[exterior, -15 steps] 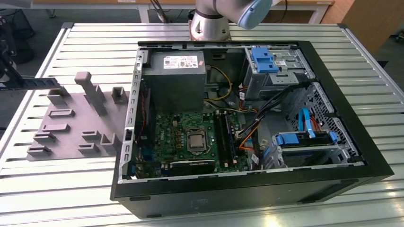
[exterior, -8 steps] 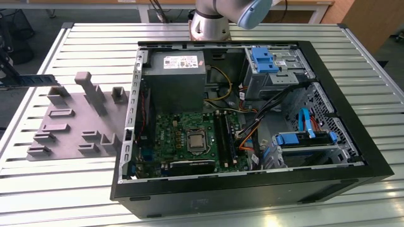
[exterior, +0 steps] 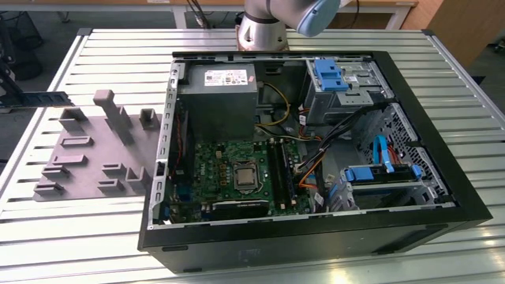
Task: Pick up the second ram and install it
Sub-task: 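Pick up the second ram and move it above second insertion slot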
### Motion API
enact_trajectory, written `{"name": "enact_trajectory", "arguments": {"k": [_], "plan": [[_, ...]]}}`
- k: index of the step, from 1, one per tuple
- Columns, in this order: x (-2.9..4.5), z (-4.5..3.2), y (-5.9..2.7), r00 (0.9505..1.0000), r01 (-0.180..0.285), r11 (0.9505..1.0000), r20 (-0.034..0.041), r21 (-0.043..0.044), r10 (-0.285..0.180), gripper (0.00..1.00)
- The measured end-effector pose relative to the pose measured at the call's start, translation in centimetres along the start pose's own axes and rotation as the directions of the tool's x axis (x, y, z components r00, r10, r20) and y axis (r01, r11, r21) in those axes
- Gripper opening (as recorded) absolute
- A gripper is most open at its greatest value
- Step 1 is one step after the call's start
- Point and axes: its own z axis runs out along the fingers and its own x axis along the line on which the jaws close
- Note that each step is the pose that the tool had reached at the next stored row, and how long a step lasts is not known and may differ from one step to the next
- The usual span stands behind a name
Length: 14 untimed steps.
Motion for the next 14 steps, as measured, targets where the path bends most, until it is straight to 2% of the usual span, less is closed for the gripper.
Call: {"name": "enact_trajectory", "arguments": {"k": [3, 10, 14], "plan": [[-0.01, -0.33, 0.00, 1.0000, 0.000, 1.0000, -0.0003, -0.0003, 0.000, 0.14], [-0.05, -2.08, 0.03, 1.0000, 0.000, 1.0000, 0.0000, 0.0000, 0.000, 0.14], [-0.05, -2.22, 0.04, 1.0000, 0.000, 1.0000, 0.0000, 0.0000, 0.000, 0.14]]}}
